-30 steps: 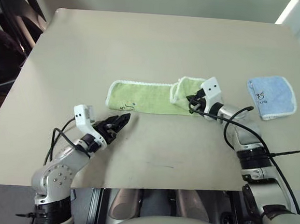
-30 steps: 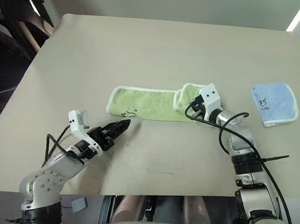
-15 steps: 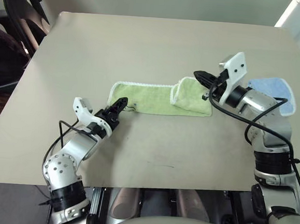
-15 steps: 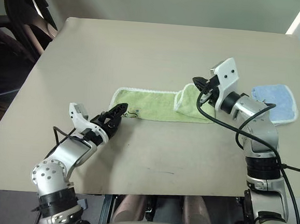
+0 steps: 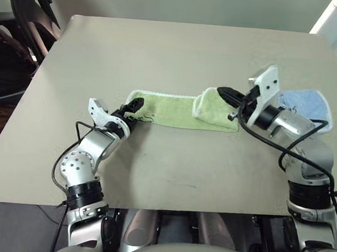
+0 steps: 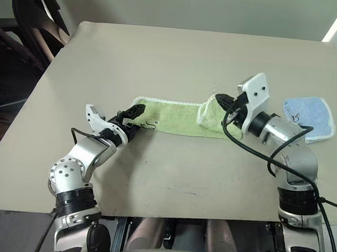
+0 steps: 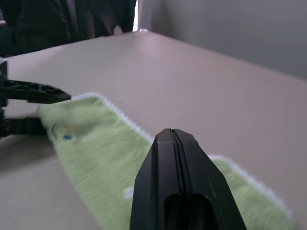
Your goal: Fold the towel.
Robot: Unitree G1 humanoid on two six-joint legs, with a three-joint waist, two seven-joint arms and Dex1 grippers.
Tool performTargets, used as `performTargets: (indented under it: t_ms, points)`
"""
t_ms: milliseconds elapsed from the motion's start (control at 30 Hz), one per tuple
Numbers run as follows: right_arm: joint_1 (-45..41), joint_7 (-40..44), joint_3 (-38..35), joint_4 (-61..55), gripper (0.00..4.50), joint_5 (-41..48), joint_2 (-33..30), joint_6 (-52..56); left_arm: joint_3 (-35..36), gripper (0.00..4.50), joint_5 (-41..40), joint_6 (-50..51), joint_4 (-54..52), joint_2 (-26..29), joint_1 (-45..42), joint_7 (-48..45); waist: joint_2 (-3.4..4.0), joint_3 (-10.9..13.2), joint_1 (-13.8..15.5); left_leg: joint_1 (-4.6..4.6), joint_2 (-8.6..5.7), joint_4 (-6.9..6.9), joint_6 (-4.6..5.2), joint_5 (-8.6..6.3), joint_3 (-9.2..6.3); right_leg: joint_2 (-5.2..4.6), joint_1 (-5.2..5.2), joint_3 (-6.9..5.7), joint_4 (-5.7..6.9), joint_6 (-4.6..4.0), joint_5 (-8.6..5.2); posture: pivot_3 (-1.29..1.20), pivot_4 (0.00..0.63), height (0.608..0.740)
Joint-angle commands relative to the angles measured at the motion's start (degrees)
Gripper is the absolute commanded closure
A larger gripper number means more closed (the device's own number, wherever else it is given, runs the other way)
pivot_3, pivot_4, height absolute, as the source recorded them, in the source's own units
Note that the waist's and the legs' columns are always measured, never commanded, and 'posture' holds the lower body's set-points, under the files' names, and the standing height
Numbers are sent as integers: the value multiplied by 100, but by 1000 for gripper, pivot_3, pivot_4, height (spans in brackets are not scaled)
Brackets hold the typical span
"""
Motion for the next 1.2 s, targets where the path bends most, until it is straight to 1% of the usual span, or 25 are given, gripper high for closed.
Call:
performTargets:
  t_ms: [33, 67, 133, 200, 233, 267, 300, 433, 567, 667, 733, 800, 833, 900, 933, 1033, 1067, 1200]
  points:
    - [256, 81, -166, -490, 4500, 267, -176, 221, 22, 1650, 126, -149, 111, 32, 36, -16, -2, 2, 2, -3, 0, -1, -1, -3, -1, 0, -1, 0, -2, 3, -6, 0, 150, 735]
    - [330, 88, -173, -542, 4500, 303, -212, 261, 29, 2070, 128, -164, 95, 33, 46, -34, -5, 4, -1, -7, -1, -7, -1, -6, -2, 0, -4, 0, -7, 4, -12, 0, 150, 735]
    - [418, 69, -185, -598, 4500, 330, -263, 298, 49, 2769, 120, -211, 51, 25, 68, -71, -8, 6, -1, -14, -2, -15, 10, -8, 0, 0, -14, 0, -18, 5, -15, 0, 150, 735]
    - [462, 46, -195, -628, 4500, 352, -293, 322, 65, 3571, 108, -246, 3, 29, 84, -98, -11, 8, -3, -29, -2, -17, 60, 13, 2, 3, -30, 0, -20, 12, -20, 0, 150, 735]
    - [474, 33, -203, -638, 4500, 366, -302, 336, 113, 3950, 86, -302, -25, 41, 86, -131, -10, 7, -1, -35, -2, -20, 57, 12, 3, 5, -42, 0, -20, 12, -24, 0, 150, 735]
    - [481, 20, -207, -643, 4500, 376, -310, 344, 154, 4259, 83, -358, -42, 67, 86, -178, -10, 7, 1, -35, -1, -27, 46, 17, 5, 5, -44, 0, -19, 16, -31, 0, 150, 735]
    - [489, 11, -214, -649, 4500, 387, -319, 349, 199, 4454, 78, -436, -67, 82, 85, -224, -10, 7, 2, -32, -2, -41, 29, 28, 7, 6, -44, 0, -18, 17, -38, 0, 150, 735]
    - [535, 8, -246, -649, 4500, 391, -365, 360, 374, 4454, 57, -627, -139, 345, 27, -410, -27, 17, -7, -35, 7, -65, 19, 30, 6, 19, -64, 2, -18, 9, -47, 0, 150, 735]
    - [641, 25, -373, -590, 4500, 381, -490, 350, 565, 4454, 10, -713, -285, 924, -107, -805, -37, 22, -9, -44, 23, -66, -27, 34, 2, 45, -80, 7, -18, 0, -59, 0, 150, 735]
    - [703, 9, -456, -512, 4500, 356, -570, 328, 462, 4454, 59, -654, -383, 1274, -219, -1125, -41, 25, 7, -65, 29, -65, -31, 33, -1, 55, -100, 8, -14, -2, -68, 0, 150, 735]
    - [719, -41, -530, -375, 4500, 284, -622, 278, 150, 4454, 250, -540, -511, 1496, -351, -1439, -42, 24, 42, -79, 30, -59, -31, 32, -1, 55, -110, 9, -12, -2, -71, 0, 150, 735]
    - [690, -133, -609, -187, 4500, 212, -635, 242, -609, 4454, 657, -333, -778, 1667, -609, -1918, -44, 23, 91, -92, 28, -49, -27, 31, -4, 54, -115, 9, -11, -11, -65, 0, 150, 735]
    - [670, -166, -621, -122, 4500, 191, -636, 226, -894, 4454, 825, -277, -855, 1711, -700, -2099, -44, 23, 126, -97, 27, -41, -22, 28, -6, 52, -115, 9, -12, -33, -52, 0, 150, 735]
    - [650, -193, -618, -60, 4500, 178, -641, 198, -1121, 4454, 1016, -253, -891, 1743, -770, -2297, -44, 23, 160, -104, 22, -25, -3, 14, -6, 41, -115, 8, -11, -45, -41, 0, 150, 735]
    - [643, -231, -618, -18, 4500, 165, -621, 176, -1589, 4454, 1320, -232, -988, 1786, -868, -2593, -44, 23, 152, -107, 18, -17, 3, 9, -3, 35, -114, 8, -11, -42, -40, 0, 150, 735]
    - [646, -378, -618, 24, 4500, 113, -541, 132, -3429, 4454, 2696, -420, -1087, 1970, -1173, -3672, -43, 23, 147, -112, 18, 8, 3, -7, 1, 29, -117, 7, -9, -39, -39, 0, 150, 735]
    - [655, -417, -621, 2, 4500, 111, -521, 132, -3830, 4454, 3080, -537, -996, 1986, -1233, -3889, -43, 23, 151, -116, 17, 15, 9, -11, -1, 29, -116, 7, -8, -36, -42, 0, 150, 735]
    - [754, -519, -667, -161, 4500, 148, -489, 170, -4593, 4454, 3947, -851, -801, 1967, -1326, -4509, -43, 23, 102, -127, 18, 27, 17, -33, 4, 24, -129, 8, 0, -29, -47, 0, 150, 735]
